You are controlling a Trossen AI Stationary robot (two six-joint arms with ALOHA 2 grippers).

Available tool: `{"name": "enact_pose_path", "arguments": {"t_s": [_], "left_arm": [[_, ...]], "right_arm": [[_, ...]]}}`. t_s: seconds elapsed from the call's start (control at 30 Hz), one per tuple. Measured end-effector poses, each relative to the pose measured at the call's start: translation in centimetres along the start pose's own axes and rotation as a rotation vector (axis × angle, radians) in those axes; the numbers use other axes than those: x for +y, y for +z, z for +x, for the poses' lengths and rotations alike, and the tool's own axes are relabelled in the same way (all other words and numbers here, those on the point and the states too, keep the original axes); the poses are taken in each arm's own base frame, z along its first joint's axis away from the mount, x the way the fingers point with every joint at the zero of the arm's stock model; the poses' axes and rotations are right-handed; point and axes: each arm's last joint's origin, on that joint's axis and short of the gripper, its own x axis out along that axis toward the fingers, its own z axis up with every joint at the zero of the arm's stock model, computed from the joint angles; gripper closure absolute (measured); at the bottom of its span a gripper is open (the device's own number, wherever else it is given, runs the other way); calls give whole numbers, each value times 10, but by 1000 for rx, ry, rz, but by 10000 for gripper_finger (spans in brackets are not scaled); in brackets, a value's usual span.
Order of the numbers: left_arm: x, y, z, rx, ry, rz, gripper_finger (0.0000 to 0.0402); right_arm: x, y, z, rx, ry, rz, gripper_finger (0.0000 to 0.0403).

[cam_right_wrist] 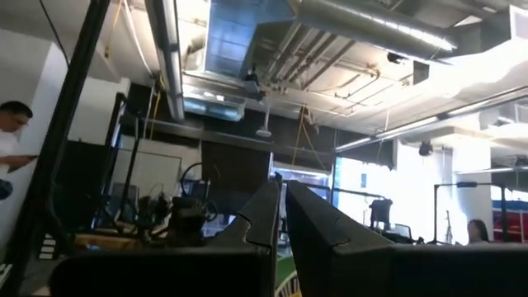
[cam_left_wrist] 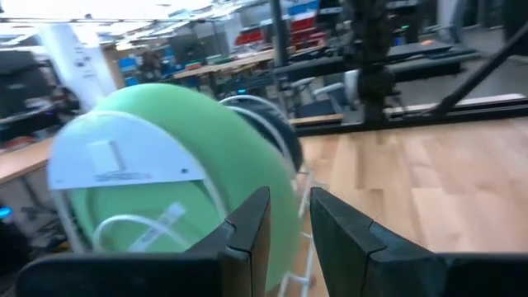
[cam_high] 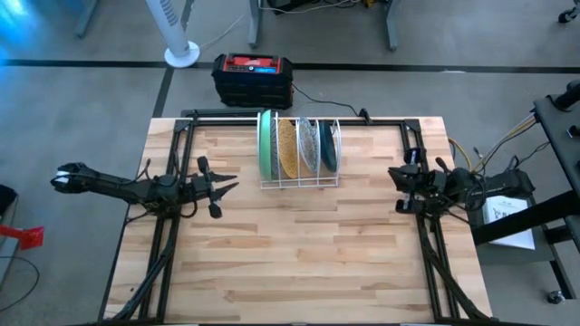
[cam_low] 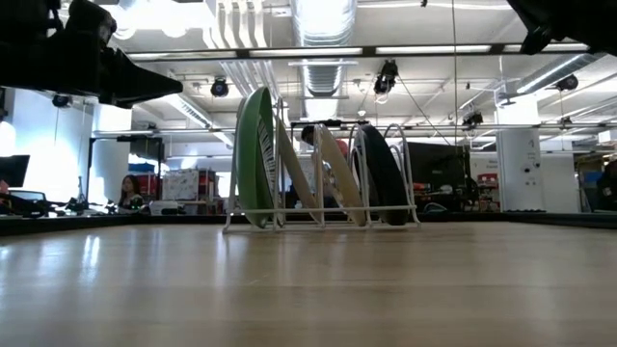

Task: Sort dishes
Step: Return to Home Position

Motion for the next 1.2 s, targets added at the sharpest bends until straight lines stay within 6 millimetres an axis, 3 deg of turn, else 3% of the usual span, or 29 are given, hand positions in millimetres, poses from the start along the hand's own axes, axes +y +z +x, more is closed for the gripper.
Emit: {"name": "enact_pose_path", "arguments": {"t_s": [0.23,0.43,0.9,1.2], "left_arm": [[4,-1,0,28,135,44,325],[16,-3,-5,135,575,72,325],[29,-14,-16,306,1106,140,325],[67,-25,-18,401,1477,123,325]], "right_arm": [[-3,3,-9,-4,14,-12,385],[-3,1,-11,9,27,-31,385],[-3,-4,-11,79,-7,-73,385],[-1,-9,-11,121,7,-49,385]]}}
